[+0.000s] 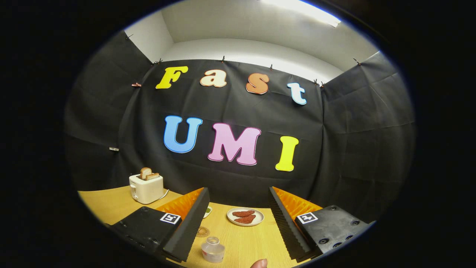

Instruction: Take the bottle from table, then pour the juice into the cup, finally place the bottle on the coaster

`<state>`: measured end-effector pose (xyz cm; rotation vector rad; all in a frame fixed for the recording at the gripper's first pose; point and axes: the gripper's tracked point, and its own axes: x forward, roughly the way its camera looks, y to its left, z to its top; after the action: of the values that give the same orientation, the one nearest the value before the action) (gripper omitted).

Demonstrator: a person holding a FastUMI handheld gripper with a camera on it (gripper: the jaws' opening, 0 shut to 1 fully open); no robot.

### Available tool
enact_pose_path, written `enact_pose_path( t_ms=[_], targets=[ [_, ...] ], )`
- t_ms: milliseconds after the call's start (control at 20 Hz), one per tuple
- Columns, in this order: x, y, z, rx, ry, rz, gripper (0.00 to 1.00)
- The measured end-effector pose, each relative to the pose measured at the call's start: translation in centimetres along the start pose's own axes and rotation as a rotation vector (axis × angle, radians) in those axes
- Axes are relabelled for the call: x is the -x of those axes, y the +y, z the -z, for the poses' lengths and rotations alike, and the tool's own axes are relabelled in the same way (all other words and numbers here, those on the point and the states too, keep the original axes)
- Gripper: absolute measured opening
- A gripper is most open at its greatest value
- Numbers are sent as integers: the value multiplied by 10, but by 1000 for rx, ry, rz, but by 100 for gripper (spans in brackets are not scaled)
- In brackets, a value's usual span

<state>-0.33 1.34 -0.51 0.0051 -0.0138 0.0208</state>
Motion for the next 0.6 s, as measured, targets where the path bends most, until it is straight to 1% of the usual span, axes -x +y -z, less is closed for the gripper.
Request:
enact_pose_path(
  t_ms=[100, 250, 450, 600],
  targets=[
    [1, 3, 2, -7, -17, -11, 97],
    [3, 8, 16, -18, -35, -15, 97],
    [6, 24, 52, -29, -32, -40, 97],
    [6, 38, 88, -41, -3, -64, 97]
  ],
)
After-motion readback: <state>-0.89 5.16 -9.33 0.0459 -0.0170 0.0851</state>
